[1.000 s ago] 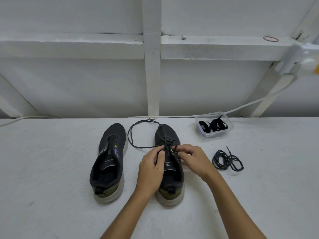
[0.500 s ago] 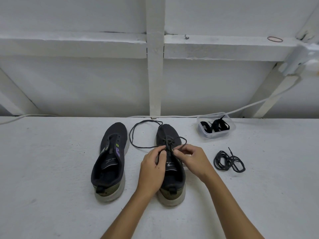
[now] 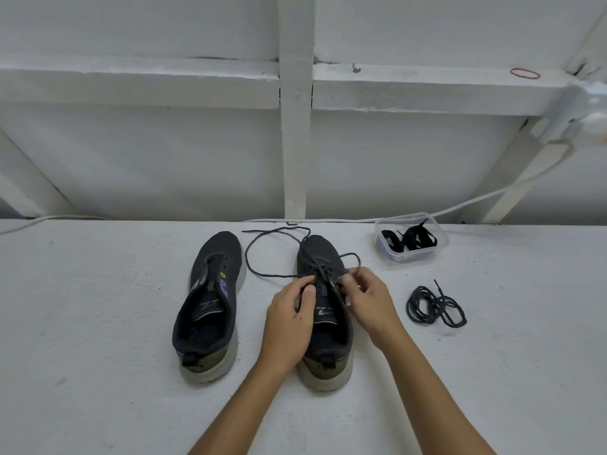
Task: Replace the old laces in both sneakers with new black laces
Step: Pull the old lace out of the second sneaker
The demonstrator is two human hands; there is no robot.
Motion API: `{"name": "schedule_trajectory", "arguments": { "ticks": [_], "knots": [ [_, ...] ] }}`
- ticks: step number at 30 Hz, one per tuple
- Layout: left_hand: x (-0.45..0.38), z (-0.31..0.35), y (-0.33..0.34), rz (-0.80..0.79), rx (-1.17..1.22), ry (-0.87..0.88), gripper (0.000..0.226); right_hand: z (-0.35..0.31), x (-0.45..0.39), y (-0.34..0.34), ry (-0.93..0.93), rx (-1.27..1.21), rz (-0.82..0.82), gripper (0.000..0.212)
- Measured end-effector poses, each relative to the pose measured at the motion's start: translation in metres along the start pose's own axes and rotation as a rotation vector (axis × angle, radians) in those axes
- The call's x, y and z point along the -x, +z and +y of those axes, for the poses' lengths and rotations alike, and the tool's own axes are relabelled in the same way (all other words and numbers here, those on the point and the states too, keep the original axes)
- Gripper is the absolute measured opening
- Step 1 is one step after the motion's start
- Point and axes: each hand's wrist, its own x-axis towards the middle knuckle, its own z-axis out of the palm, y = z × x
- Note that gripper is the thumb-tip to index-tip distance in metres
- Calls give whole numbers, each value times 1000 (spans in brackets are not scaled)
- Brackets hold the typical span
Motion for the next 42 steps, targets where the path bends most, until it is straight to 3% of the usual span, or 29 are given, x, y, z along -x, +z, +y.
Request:
{"name": "schedule_trajectory", "arguments": {
  "ticks": [4, 9, 12, 15, 20, 23, 26, 32, 35, 39, 42],
  "knots": [
    [1, -1, -1, -7, -3, 3, 26, 2, 2, 3, 144, -229, 139, 20],
    [1, -1, 0, 0, -4, 12, 26, 4, 6, -5, 14, -43, -115, 8],
    [1, 0, 1, 12, -2, 7, 26, 0, 1, 1, 6, 29, 44, 14],
    [1, -1, 0, 10, 4, 7, 25, -1, 1, 6, 111, -139, 157, 20],
    [0, -1, 0, 18, -7, 18, 25, -2, 7, -3, -73, 25, -170, 7],
    [0, -1, 0, 14, 7, 9, 25, 0, 0, 1, -33, 51, -3, 14],
    [0, -1, -1, 8, 29, -9, 27, 5, -1, 8, 115, -185, 185, 20],
    [-1, -2, -2, 19, 18, -3, 26, 7, 3, -4, -11, -29, -144, 12],
    [-1, 0, -1, 17, 9, 2, 26, 5, -3, -4, 11, 6, -42, 12],
    [-1, -1, -3, 10, 14, -13, 25, 4, 0, 2, 201, -312, 197, 27],
    [-1, -1, -3, 8, 6, 5, 24, 8, 7, -2, 127, -260, 89, 14]
  ]
}}
